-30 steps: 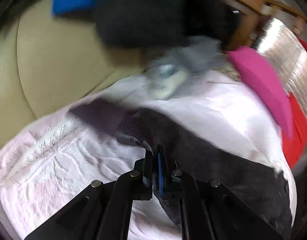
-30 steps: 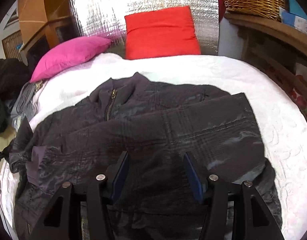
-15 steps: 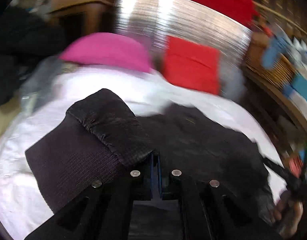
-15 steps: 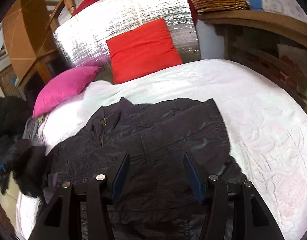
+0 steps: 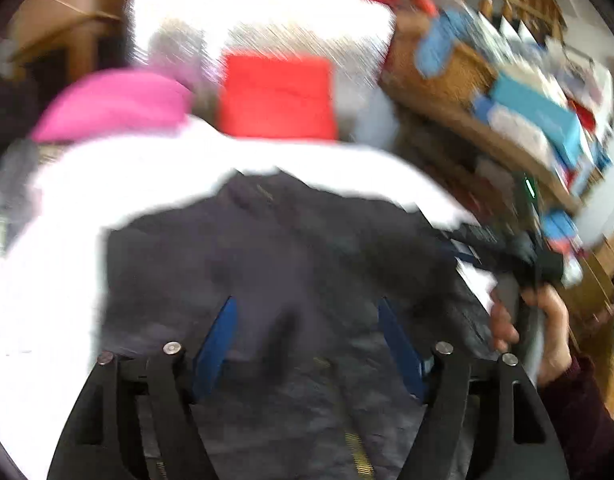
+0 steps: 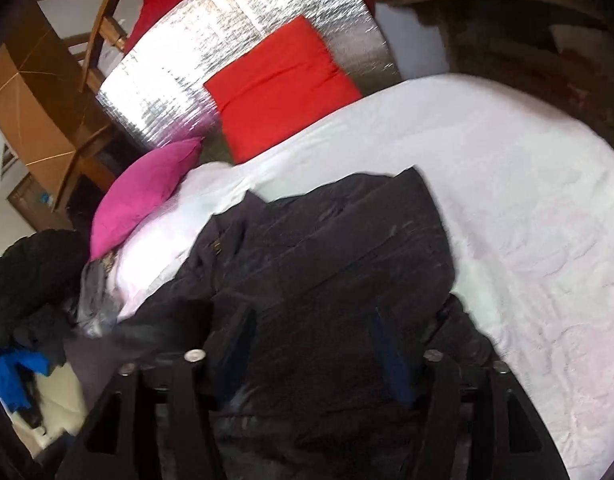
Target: Fold large clothes
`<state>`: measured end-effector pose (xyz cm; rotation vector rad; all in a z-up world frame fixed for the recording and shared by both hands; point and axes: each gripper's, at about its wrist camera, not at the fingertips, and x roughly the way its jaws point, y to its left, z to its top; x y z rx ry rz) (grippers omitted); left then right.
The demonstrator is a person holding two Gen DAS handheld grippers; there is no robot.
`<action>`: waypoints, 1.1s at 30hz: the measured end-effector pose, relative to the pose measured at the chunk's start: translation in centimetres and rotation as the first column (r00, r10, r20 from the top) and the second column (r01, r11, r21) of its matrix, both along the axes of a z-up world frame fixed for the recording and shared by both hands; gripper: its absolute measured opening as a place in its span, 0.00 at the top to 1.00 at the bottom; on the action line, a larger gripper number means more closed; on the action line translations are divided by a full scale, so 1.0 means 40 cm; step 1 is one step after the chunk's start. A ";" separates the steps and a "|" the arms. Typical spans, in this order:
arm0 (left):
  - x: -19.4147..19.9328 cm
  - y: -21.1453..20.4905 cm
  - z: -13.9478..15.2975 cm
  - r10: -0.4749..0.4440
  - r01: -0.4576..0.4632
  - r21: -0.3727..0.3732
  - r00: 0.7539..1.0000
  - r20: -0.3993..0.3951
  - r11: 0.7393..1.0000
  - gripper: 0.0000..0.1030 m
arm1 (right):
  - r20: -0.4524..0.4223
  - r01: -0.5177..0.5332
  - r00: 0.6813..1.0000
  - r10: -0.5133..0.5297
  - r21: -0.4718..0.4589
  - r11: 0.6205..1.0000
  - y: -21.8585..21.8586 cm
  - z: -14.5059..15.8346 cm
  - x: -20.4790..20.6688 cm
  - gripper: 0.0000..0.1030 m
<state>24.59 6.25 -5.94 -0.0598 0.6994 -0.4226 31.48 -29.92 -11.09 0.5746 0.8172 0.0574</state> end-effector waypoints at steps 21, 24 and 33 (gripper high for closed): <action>0.233 0.301 -0.209 0.500 -0.474 0.159 0.835 -0.230 0.866 0.63 | -0.124 -0.464 0.857 0.500 0.234 0.854 0.360 -0.068 -0.017 0.17; 0.229 0.306 -0.230 0.502 -0.474 0.168 0.833 -0.233 0.864 0.63 | -0.117 -0.374 0.877 0.466 0.442 0.815 0.335 -0.123 0.000 0.17; 0.226 0.307 -0.221 0.498 -0.470 0.175 0.845 -0.196 0.865 0.63 | -0.170 -0.317 0.852 0.495 0.586 0.746 0.331 -0.174 -0.014 0.17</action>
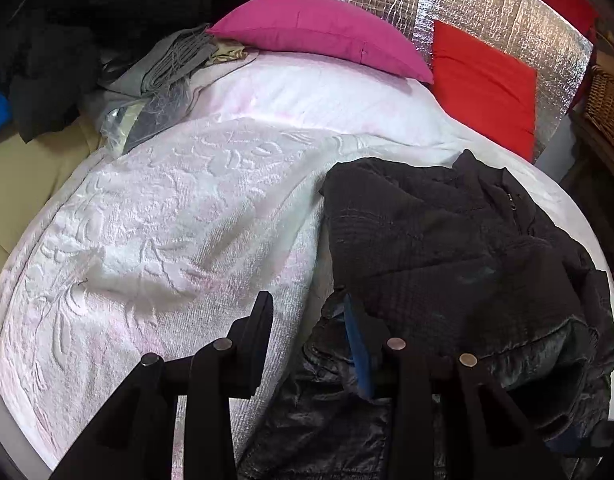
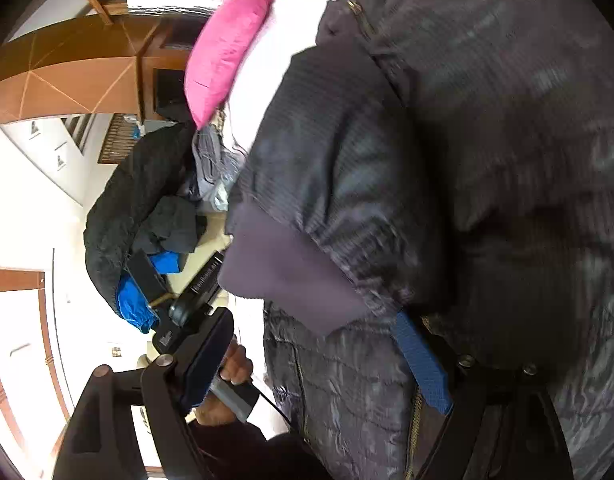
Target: Fold large clothes
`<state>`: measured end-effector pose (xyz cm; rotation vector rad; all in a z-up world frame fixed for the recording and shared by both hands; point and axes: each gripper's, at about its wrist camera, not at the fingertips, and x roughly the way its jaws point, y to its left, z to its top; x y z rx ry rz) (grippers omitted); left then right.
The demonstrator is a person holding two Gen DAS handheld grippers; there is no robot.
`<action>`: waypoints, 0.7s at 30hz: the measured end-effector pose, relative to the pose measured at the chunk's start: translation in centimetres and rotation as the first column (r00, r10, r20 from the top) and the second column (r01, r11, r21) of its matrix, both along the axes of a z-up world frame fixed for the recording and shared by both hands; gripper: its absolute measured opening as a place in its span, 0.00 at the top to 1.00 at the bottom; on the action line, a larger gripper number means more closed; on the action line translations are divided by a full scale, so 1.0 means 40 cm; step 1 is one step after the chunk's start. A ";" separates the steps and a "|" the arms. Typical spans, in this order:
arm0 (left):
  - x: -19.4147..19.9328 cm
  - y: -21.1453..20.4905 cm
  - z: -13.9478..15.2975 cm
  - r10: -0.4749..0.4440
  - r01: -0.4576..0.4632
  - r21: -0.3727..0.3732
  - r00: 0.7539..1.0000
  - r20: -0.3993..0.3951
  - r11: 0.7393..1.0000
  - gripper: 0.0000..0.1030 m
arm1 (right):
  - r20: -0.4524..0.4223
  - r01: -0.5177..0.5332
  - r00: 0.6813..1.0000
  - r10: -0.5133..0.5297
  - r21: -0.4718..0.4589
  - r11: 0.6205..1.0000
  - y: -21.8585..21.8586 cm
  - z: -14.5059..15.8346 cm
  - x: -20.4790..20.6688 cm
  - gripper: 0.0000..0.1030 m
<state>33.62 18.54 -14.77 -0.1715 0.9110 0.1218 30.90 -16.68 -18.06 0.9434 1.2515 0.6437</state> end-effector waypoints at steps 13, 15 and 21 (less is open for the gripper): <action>0.002 -0.022 0.000 -0.005 0.005 0.019 1.000 -0.003 1.000 0.63 | 0.183 0.334 0.888 -0.423 0.378 0.864 -0.130 0.028 -0.043 0.17; 0.004 -0.027 -0.003 -0.010 0.010 0.022 1.000 -0.006 1.000 0.63 | 0.226 0.486 0.771 -0.596 0.397 0.779 -0.239 0.060 -0.074 0.17; 0.006 -0.036 0.001 -0.014 0.014 0.034 1.000 -0.003 0.999 0.63 | 0.317 0.509 0.832 -0.455 -0.110 0.854 -0.255 0.110 -0.052 0.17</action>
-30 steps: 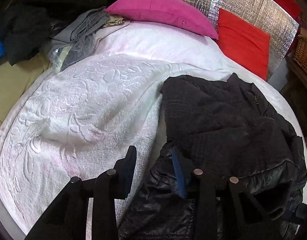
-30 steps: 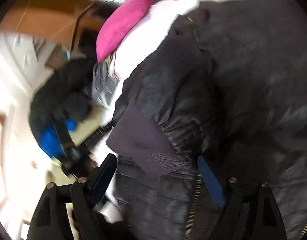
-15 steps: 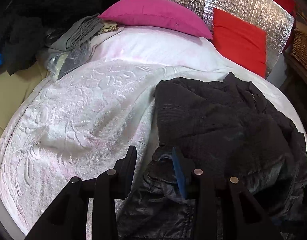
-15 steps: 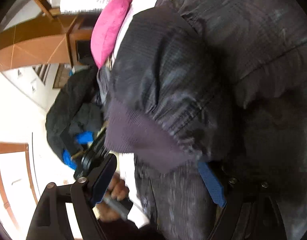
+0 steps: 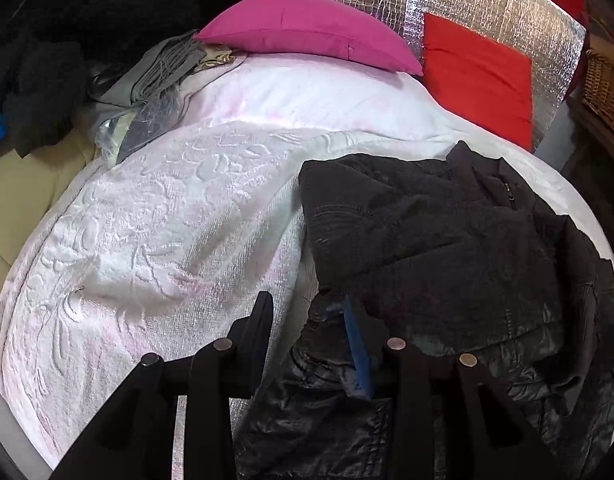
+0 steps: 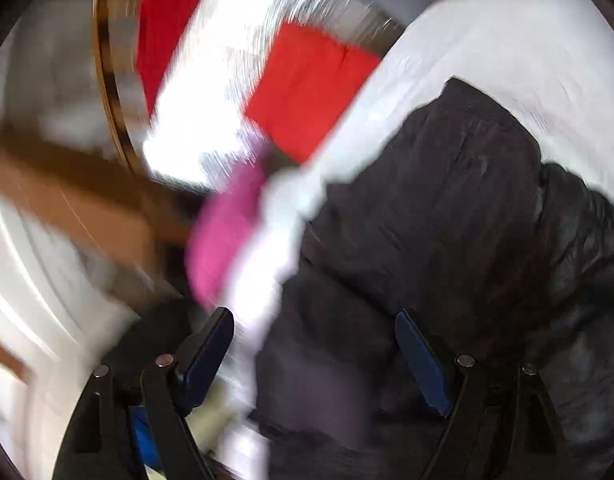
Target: Fold large clothes
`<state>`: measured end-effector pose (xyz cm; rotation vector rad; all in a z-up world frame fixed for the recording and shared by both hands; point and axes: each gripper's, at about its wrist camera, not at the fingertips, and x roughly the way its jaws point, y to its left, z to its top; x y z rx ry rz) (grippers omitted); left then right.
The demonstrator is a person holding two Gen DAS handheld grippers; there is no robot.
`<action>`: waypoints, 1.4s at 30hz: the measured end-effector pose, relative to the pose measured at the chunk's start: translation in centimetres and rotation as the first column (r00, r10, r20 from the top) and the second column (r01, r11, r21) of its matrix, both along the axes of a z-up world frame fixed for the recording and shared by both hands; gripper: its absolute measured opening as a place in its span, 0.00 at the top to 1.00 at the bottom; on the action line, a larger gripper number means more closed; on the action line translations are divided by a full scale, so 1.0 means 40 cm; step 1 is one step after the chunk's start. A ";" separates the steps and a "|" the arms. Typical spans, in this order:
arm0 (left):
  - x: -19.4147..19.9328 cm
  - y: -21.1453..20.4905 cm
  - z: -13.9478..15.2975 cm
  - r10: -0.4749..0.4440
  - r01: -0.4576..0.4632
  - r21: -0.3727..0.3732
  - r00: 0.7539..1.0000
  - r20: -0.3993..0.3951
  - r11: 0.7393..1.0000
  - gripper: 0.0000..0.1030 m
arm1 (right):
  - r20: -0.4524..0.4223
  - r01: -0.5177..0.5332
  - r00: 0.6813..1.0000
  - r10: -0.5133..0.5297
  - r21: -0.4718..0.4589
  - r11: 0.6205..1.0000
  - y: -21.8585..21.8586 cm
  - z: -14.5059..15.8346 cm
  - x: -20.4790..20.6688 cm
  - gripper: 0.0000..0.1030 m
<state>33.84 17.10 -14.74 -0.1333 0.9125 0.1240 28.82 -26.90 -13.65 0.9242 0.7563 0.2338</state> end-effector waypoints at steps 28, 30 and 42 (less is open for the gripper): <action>-0.016 -0.014 0.032 -0.032 0.027 0.073 0.998 0.061 0.997 0.63 | 0.106 0.141 0.987 -0.123 -0.177 0.974 -0.088 0.053 0.032 0.13; -0.010 -0.018 0.026 -0.033 0.030 0.070 0.998 0.053 0.997 0.63 | 0.080 0.070 0.995 -0.062 -0.094 0.993 -0.105 0.041 0.086 0.13; 0.003 -0.053 0.023 -0.076 0.066 0.126 0.994 0.075 0.990 0.63 | -0.102 0.086 0.992 -0.080 0.056 0.995 -0.193 -0.070 0.193 0.19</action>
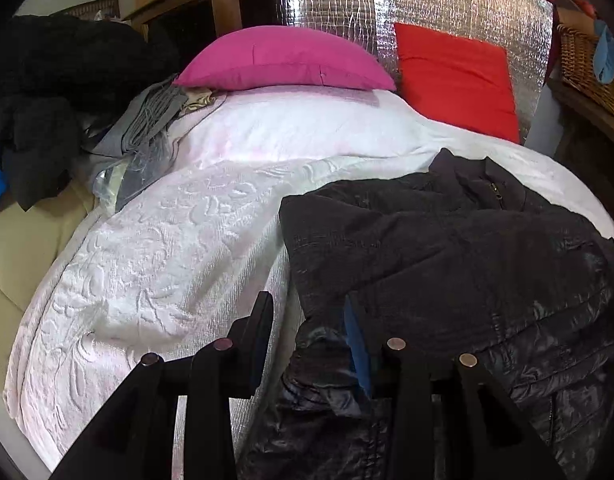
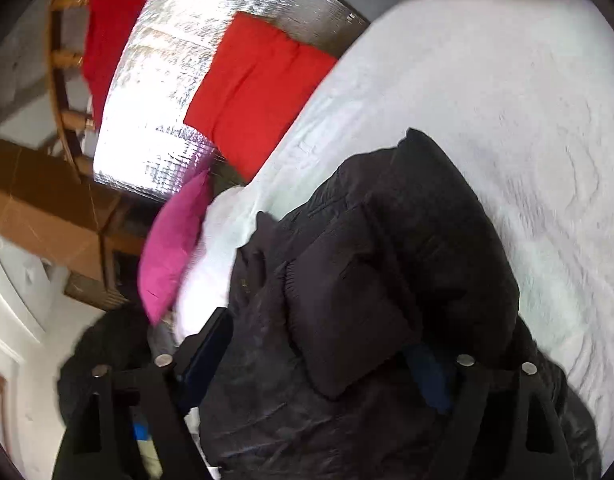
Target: Fold large clothes
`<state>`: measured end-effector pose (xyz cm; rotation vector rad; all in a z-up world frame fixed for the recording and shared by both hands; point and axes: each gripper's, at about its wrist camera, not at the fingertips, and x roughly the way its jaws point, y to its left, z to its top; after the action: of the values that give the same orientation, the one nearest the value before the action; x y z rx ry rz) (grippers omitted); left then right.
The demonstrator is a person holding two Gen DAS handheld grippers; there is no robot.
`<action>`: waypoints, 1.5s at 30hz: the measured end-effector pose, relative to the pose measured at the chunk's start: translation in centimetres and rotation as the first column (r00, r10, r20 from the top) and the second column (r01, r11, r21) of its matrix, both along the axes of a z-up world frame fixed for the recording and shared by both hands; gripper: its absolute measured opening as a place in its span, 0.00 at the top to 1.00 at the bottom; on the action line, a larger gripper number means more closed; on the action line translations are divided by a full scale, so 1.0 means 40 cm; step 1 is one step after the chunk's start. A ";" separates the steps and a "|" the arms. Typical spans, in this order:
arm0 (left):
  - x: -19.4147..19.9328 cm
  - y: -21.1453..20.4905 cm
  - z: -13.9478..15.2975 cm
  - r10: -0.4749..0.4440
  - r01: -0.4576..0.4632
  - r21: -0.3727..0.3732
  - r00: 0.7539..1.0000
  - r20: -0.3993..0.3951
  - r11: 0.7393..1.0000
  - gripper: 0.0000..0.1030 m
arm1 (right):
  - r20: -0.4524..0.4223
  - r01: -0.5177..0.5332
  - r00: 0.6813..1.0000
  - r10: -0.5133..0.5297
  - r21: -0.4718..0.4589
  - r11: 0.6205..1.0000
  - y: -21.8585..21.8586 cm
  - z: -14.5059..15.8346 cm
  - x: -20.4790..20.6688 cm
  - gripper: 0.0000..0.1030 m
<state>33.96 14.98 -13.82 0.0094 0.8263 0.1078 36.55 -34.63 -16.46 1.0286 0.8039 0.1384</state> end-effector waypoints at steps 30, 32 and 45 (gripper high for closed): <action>0.009 -0.009 -0.006 0.008 -0.009 -0.012 0.998 -0.057 1.000 0.61 | 0.028 0.165 0.986 -0.165 -0.339 0.926 -0.081 0.110 -0.176 0.02; 0.010 0.008 0.000 0.028 -0.029 -0.017 0.999 -0.045 0.999 0.54 | 0.064 0.195 0.981 -0.184 -0.335 0.922 -0.085 0.108 -0.169 0.01; 0.065 0.122 -0.063 0.014 -0.070 -0.318 0.985 -0.173 0.945 0.27 | -0.133 -0.104 0.990 0.052 -0.419 0.902 -0.013 -0.036 -0.015 0.42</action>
<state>36.57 19.85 -16.36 -0.3130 1.0065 0.0103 35.97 -35.17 -17.91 0.5936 0.9349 -0.0327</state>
